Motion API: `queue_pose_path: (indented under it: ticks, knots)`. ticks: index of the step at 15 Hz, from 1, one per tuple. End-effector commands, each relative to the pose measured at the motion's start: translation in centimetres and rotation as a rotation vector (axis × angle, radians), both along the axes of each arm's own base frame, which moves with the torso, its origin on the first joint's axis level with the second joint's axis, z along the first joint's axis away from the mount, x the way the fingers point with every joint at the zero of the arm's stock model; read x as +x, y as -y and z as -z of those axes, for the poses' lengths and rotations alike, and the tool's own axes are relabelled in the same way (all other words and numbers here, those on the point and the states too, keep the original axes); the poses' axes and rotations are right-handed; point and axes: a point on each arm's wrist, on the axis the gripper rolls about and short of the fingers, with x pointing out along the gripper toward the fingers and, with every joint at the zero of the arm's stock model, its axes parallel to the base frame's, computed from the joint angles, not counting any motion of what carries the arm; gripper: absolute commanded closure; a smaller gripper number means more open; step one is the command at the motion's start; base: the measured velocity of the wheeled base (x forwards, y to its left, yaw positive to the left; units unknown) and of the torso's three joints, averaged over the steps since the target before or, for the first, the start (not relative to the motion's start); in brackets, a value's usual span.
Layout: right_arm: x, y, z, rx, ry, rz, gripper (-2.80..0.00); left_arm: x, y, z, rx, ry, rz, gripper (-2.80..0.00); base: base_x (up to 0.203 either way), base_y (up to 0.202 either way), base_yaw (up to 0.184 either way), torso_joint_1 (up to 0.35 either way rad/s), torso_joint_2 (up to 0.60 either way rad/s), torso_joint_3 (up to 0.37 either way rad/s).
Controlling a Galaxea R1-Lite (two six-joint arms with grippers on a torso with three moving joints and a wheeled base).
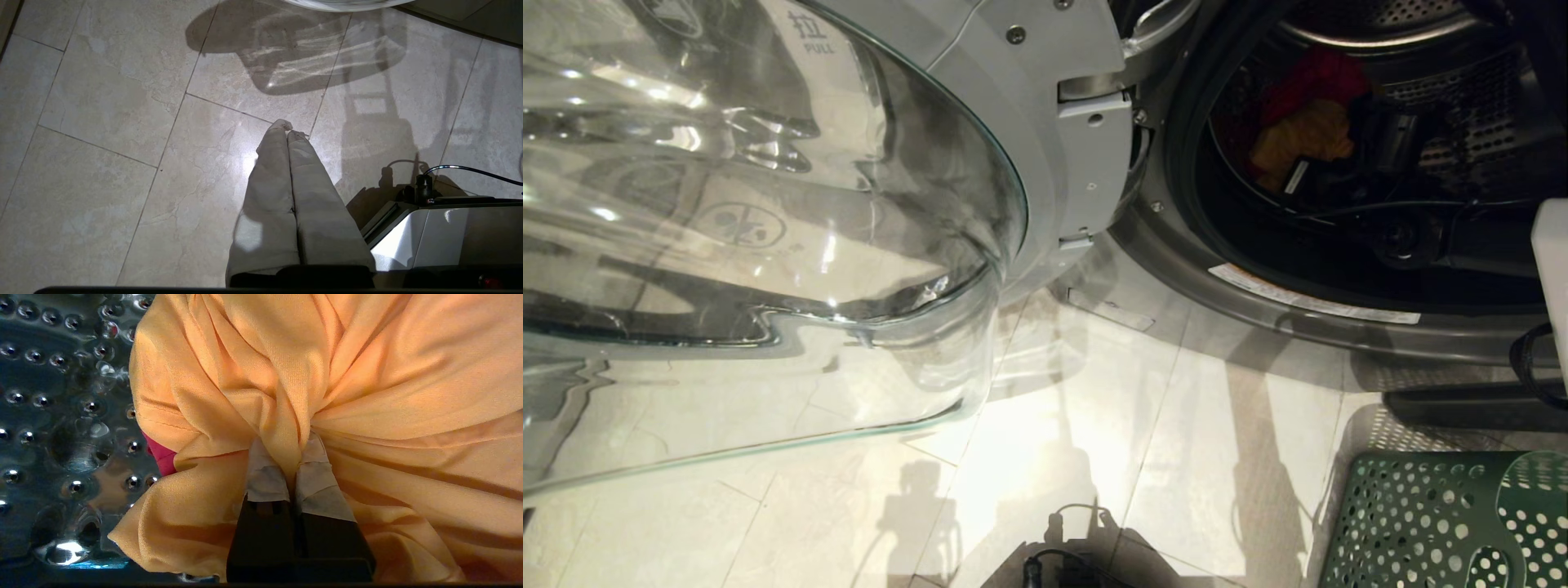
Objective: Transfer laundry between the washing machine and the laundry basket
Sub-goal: Pick a cloth and place it into the basket
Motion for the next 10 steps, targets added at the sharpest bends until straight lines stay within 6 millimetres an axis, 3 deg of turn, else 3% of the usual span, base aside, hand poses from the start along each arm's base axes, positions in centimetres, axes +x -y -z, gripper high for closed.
queue_pose_path:
  ticks: [1, 6, 10]
  knots:
    - [-0.1, 0.0, -0.3, 0.003, 0.006, 0.001, 0.00, 0.0, 0.0, 0.0, 0.000, 0.000, 0.000, 0.00, 0.000, 0.000, 0.000, 0.000, 0.00, 0.000]
    - [-0.8, 0.0, -1.2, 0.003, 0.004, 0.002, 0.00, 0.0, 0.0, 0.0, 0.000, -0.001, 0.000, 0.00, 0.000, 0.000, 0.000, 0.000, 0.00, 0.000]
    - [-2.9, 0.1, -3.8, 0.017, 0.005, -0.001, 0.00, 0.0, 0.0, 0.0, 0.000, -0.001, 0.000, 0.00, 0.000, 0.000, 0.000, 0.000, 0.00, 0.000]
